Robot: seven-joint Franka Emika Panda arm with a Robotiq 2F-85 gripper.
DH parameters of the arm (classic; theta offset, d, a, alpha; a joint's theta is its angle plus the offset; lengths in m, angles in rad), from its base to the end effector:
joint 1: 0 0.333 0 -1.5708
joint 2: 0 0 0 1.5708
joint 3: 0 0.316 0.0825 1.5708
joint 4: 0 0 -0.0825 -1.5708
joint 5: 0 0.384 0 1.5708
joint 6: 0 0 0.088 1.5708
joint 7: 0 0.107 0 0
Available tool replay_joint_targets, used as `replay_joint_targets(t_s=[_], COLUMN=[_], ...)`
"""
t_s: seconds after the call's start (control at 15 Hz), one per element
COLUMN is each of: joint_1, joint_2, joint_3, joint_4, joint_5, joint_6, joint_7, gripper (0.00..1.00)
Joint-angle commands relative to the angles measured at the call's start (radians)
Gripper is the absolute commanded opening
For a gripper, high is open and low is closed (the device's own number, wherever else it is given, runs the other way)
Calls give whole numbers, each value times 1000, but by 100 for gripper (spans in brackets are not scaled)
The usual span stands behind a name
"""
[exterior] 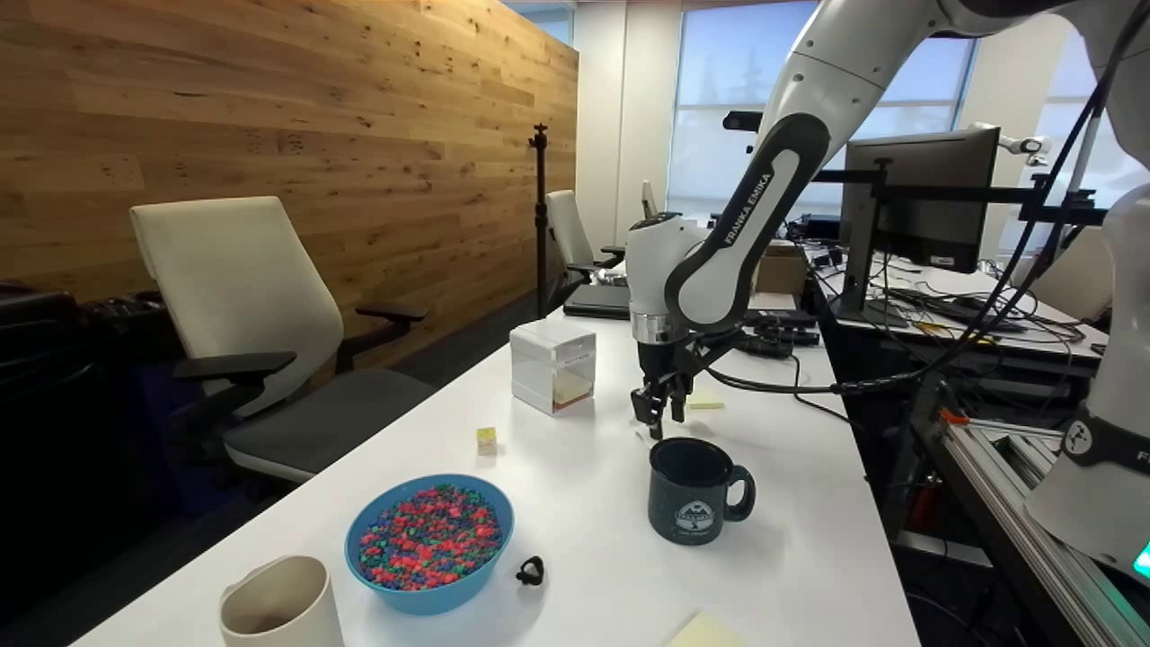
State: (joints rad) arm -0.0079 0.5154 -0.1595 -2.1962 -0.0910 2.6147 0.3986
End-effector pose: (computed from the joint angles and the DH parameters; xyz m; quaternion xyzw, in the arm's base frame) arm 0.5331 -0.0921 0.1410 0.9699 -0.2313 -0.0393 0.0656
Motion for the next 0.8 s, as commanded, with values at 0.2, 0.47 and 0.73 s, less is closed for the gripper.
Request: replay_joint_targets(t_s=[0.2, 0.47, 0.73], joint_1=[-7, -11, -15], joint_2=[-45, -75, -33], joint_3=[7, 9, 10], joint_4=[-28, -39, -10], joint_5=[44, 50, 53], joint_6=[7, 10, 11], joint_7=[-41, -53, -54], gripper=[97, 100, 100])
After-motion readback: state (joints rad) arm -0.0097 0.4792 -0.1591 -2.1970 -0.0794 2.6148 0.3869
